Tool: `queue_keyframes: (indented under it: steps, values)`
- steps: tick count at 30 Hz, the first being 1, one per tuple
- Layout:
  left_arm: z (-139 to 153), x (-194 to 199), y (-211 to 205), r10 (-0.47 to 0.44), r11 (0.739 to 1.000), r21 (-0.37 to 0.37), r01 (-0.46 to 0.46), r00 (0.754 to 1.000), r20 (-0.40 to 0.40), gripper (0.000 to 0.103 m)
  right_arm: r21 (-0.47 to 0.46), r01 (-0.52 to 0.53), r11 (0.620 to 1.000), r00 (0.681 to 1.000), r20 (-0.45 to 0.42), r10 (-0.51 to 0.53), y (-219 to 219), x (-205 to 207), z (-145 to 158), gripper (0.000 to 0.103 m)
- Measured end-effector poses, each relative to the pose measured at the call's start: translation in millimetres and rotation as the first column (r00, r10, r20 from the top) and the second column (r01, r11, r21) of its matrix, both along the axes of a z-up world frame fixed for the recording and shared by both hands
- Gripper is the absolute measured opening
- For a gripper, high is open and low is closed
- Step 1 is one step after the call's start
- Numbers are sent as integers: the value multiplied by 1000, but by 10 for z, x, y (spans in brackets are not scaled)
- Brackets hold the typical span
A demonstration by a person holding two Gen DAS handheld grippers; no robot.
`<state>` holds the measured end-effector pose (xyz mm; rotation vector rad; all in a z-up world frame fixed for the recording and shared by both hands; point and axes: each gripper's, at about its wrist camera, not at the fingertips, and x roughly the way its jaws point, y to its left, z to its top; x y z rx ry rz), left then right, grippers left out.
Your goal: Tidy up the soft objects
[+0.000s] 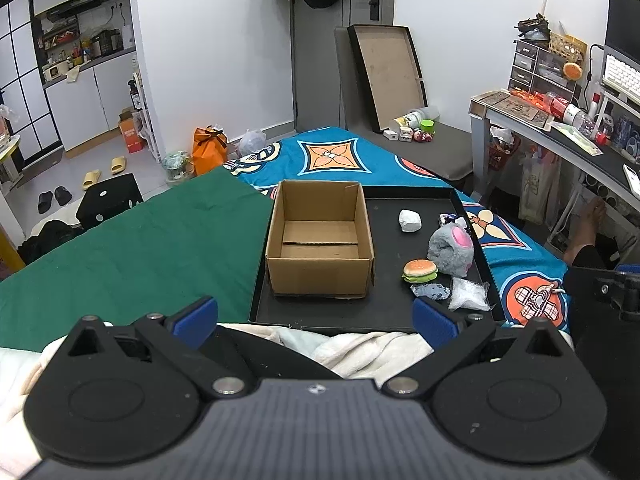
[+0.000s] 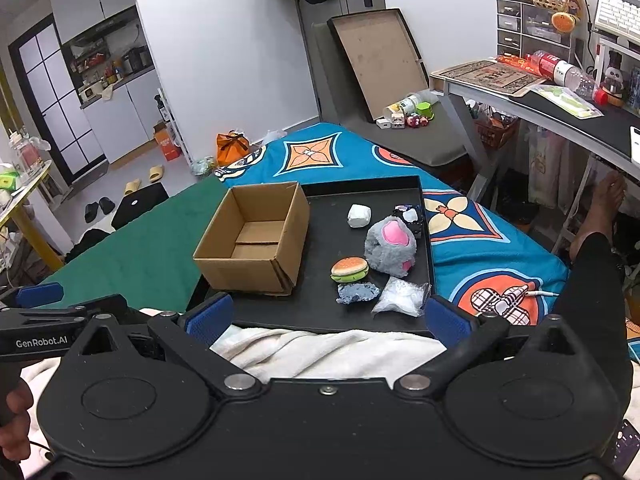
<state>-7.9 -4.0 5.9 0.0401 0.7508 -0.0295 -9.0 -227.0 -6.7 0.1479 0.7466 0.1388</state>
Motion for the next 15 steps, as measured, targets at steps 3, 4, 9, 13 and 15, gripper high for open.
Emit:
queue_keyframes:
  steps: [3,4,9,13,15]
  values:
    - [-5,-9,-11,-6,1000,2,6,1000,-2,103,-5,1,1000,1000,-1,-1,12,-9,-2,103]
    - [-5,-14,-5,-8,1000,2,8,1000,-3,103,-6,3,1000,1000,-2,-3,15,-8,-3,103]
    - [-2,-17,21,-20,1000,-7,20,1000,-7,103,-5,12,1000,1000,-6,-13,-8,-10,-17,103]
    - [-10,-14,28,-18,1000,-2,18,1000,-12,103,-6,11,1000,1000,-7,-11,1,-16,-23,103]
    - [-11,-15,38,-15,1000,-4,15,1000,-12,103,-9,9,1000,1000,-10,-9,2,-11,-33,103]
